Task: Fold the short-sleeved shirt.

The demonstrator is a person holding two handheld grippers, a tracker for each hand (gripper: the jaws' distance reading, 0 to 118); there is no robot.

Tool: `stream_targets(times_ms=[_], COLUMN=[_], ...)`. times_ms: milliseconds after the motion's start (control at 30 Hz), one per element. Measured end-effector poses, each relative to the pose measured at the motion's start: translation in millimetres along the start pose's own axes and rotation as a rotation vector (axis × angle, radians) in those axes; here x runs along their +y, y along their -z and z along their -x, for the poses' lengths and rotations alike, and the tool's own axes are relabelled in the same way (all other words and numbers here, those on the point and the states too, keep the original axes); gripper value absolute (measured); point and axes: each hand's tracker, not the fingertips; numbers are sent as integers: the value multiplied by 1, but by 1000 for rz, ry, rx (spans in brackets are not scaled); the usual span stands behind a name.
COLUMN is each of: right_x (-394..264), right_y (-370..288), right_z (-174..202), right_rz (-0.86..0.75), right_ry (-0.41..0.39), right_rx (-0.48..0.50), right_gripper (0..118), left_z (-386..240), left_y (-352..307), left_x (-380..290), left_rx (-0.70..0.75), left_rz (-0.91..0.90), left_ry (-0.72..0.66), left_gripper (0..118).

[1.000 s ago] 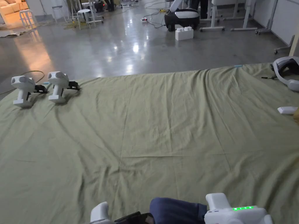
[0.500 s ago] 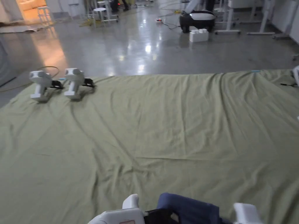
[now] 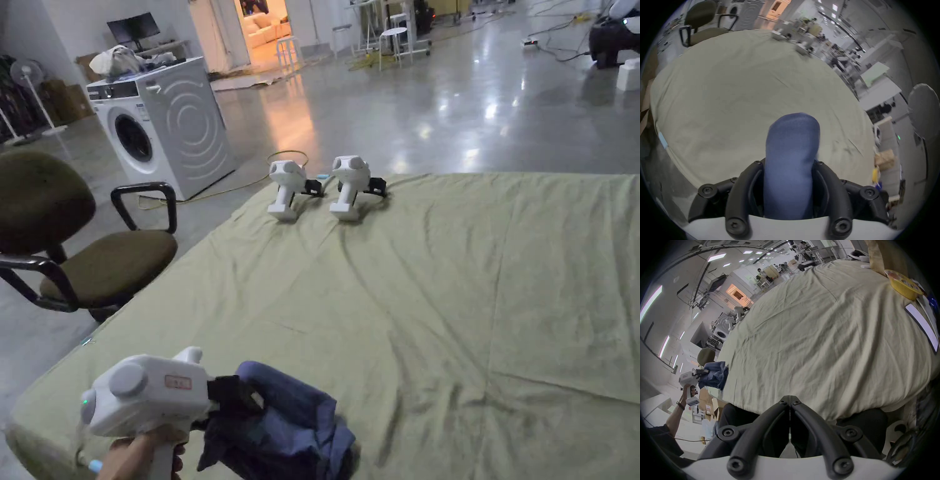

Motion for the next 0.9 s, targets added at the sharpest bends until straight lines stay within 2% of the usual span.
stream_targets(times_ms=[33,100,133,167,233,333,400,467,567,667,767,867,900], right_x=[1,1,1,0,0,1,5,12,20,21,16,7,4], right_y=[0,0,-1,-3,-9,-22,-32,-48,-85,-123,-158,-179,-185], right_z=[0,0,1,2,4,11,19,34,58,77,96,108,112], right_rz=[6,6,4,0,-14,-72,-132,-219,-392,-553,-667,-792,-840], right_ry=[9,13,7,3,-15,-56,-96,-147,-231,-291,-336,-426,-451], right_rx=[-5,-13,-21,-28,-25,-10,1,-22,-10,-27,-49,-127,-145], right_gripper=[3,3,3,3,3,3,3,3,3,3,3,3,3], left_z=[4,16,23,25,19,-15,-40,-85,-163,-219,-252,-277,-283], left_y=[8,24,24,23,-3,-54,-93,-137,-200,-213,-215,-214,-212], left_x=[5,14,18,19,12,-4,-15,-37,-80,-144,-209,-249,-256], left_rx=[43,110,224,189,193,267,121,-13,-97,-125,-89,-109,-125], left_rz=[-40,-88,-151,-112,-133,-238,-267,-372,-548,-751,-987,-972,-942], left_ry=[-22,-44,-91,-102,-58,181,247,314,532,733,793,785,778], left_gripper=[56,84,88,89,90,90,90,90,90,90,86,81,74])
